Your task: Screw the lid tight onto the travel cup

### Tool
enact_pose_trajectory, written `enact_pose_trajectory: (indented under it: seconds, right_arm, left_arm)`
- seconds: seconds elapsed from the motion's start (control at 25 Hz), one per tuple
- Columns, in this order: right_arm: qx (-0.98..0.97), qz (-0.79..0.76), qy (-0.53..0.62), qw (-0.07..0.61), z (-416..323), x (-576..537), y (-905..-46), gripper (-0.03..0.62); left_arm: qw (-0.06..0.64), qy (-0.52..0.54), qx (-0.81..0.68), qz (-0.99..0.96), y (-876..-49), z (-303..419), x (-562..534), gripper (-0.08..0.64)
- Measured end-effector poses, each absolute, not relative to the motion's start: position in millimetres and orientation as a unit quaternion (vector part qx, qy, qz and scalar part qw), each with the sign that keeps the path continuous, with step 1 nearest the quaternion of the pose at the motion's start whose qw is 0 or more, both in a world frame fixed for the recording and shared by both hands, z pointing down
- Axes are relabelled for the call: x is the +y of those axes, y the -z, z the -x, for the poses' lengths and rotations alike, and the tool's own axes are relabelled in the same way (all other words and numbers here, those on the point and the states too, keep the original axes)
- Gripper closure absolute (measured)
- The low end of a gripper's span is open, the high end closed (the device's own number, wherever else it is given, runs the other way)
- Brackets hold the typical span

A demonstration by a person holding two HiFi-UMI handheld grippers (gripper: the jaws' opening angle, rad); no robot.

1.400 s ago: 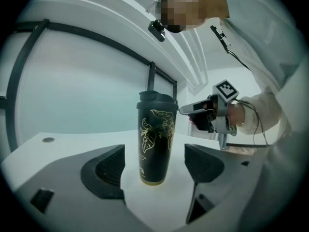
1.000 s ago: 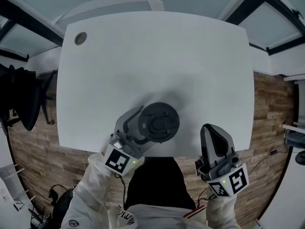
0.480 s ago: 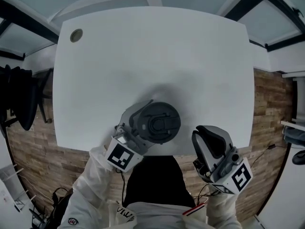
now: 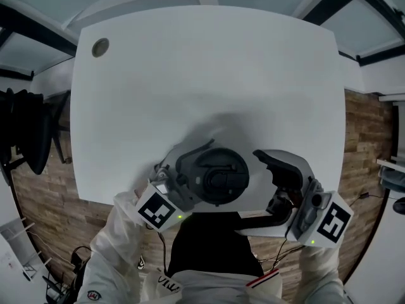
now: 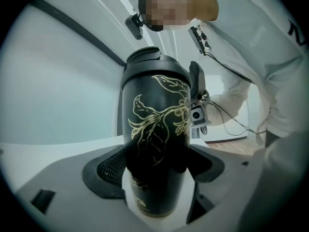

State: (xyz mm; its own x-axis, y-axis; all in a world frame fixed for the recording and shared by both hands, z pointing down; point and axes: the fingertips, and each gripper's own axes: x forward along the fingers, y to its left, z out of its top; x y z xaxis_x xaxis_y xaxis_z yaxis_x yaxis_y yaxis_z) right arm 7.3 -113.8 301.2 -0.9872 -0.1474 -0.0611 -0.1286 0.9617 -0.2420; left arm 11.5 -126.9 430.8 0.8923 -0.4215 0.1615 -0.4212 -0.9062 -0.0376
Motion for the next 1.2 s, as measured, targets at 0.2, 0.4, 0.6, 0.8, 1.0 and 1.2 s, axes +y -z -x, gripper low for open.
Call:
enact_pose_trajectory:
  seconds: [0.2,0.4,0.6,0.8,1.0,1.2]
  right_arm:
    - [0.996,-0.015,0.089,-0.013,21.1,-117.5,-316.1,0.129]
    - [0.993,-0.086,0.066,-0.045,44.5,-117.6,-328.4,0.13]
    - [0.99,-0.113,0.059,-0.052,51.1,-115.1,-333.9,0.132]
    - [0.997,-0.048,0.055,-0.029,52.2,-120.4,-330.8,0.132]
    - [0.996,0.075,0.056,-0.007,49.2,-125.7,-327.2,0.132]
    - [0.969,0.238,0.063,0.014,41.7,-133.1,-324.4,0.132]
  left_arm:
    - [-0.004,0.062,0.164,0.985,-429.5,-13.5,-124.5,0.175]
    - [-0.006,0.064,0.127,0.99,-433.1,-10.2,-123.0,0.175]
    - [-0.005,0.061,0.118,0.991,-434.7,-10.8,-125.5,0.175]
    - [-0.001,0.057,0.153,0.987,-434.1,-8.2,-127.0,0.175]
    - [0.001,0.061,0.211,0.976,-433.8,-7.9,-127.2,0.175]
    - [-0.004,0.071,0.282,0.957,-435.2,-7.7,-127.5,0.175]
